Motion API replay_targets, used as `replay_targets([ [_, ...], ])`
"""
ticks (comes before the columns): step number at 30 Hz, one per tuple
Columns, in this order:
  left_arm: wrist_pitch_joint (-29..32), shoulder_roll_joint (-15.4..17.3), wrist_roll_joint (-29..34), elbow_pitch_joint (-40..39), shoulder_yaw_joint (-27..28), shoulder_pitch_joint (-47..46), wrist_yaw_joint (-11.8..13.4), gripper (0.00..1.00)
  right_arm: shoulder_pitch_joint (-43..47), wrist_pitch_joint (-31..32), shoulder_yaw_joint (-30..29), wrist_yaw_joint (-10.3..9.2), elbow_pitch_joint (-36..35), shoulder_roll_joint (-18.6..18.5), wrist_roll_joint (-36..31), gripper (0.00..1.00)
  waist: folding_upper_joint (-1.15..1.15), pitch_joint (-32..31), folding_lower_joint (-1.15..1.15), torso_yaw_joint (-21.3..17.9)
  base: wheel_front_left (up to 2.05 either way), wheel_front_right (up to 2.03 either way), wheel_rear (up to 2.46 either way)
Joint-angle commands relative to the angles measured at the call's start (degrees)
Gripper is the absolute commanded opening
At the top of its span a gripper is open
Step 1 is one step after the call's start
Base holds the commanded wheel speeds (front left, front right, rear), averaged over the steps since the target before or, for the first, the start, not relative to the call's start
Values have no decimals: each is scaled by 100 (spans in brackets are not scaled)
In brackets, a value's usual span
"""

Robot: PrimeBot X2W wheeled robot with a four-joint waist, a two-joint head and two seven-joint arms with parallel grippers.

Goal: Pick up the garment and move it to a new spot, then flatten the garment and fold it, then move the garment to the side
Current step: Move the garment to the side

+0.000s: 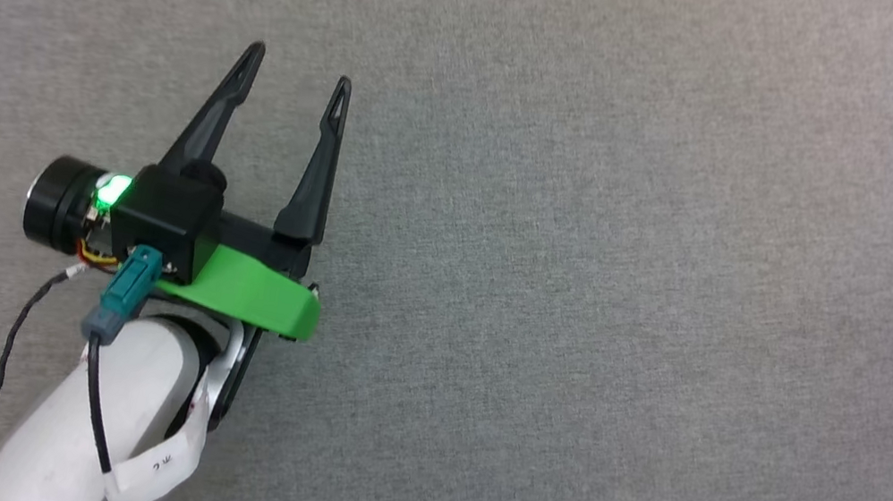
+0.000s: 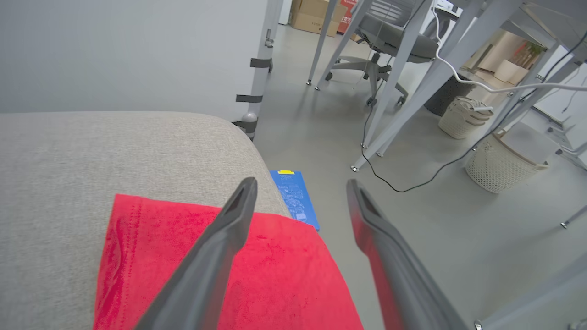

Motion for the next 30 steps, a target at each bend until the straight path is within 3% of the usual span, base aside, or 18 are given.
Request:
replay_targets([
  [1,-66,-26,-52,53,48,147,57,100,280,-51,-43,-5,-273,173,-108,100,0,-586,0,301,0,0,0],
  [15,-333,-144,-504,346,357,1006,270,100,2037,-51,185,-5,-2655,1370,-387,100,0,-1450,0,784,0,0,0],
  [30,-454,-202,-649,664,705,1710,256,100,3287,153,726,-5,-4014,2226,-447,100,0,-2181,0,1205,0,0,0],
])
